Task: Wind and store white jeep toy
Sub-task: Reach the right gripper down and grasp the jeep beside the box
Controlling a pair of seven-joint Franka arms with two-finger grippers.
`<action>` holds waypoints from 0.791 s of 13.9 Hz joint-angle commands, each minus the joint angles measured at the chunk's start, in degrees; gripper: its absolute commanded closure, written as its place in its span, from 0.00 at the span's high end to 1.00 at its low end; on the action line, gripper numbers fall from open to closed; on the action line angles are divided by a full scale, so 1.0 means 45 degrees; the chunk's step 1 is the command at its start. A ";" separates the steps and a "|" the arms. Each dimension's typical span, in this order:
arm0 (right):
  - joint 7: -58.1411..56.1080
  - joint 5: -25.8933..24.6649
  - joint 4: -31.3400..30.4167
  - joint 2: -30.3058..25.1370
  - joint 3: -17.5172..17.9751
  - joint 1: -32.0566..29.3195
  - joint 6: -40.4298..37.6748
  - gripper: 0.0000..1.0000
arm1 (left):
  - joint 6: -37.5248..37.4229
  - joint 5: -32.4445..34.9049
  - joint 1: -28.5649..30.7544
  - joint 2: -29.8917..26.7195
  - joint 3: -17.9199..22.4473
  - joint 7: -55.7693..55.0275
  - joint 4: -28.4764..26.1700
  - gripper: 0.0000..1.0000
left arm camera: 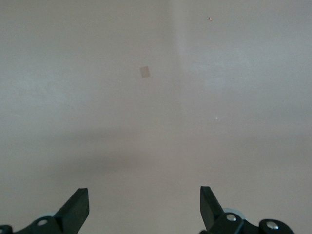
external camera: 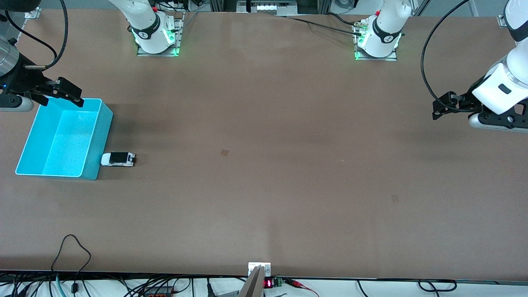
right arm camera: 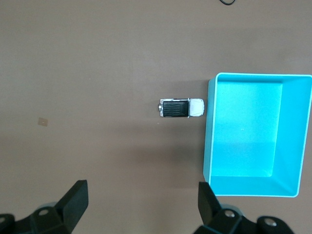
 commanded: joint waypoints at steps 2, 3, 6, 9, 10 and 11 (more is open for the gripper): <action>-0.0179 0.0085 -0.0264 -0.0228 0.0053 -0.0066 0.0003 1.00 | 0.0219 -0.0020 -0.0179 -0.0445 0.0121 -0.0263 -0.0383 1.00; -0.0179 0.0085 -0.0264 -0.0150 0.0053 -0.0066 0.0003 1.00 | 0.0219 -0.0020 -0.0140 -0.0465 0.0081 -0.0244 -0.0461 1.00; -0.0199 0.0085 -0.0205 0.0261 0.0053 -0.0183 0.0041 1.00 | 0.0005 -0.0020 -0.0081 -0.0427 0.0003 -0.0263 -0.0443 1.00; -0.0703 0.0085 -0.0108 0.1135 0.0033 -0.0221 -0.0017 1.00 | -0.0034 -0.0040 -0.0101 -0.0309 0.0003 -0.0244 -0.0325 1.00; -0.1287 0.0085 -0.0107 0.1314 0.0033 -0.0280 0.0002 1.00 | -0.0093 -0.0040 -0.0101 -0.0309 0.0003 -0.0243 -0.0305 1.00; -0.2008 0.0085 -0.0088 0.1567 0.0033 -0.0416 0.0119 1.00 | -0.0132 -0.0040 -0.0101 -0.0309 0.0003 -0.0263 -0.0305 1.00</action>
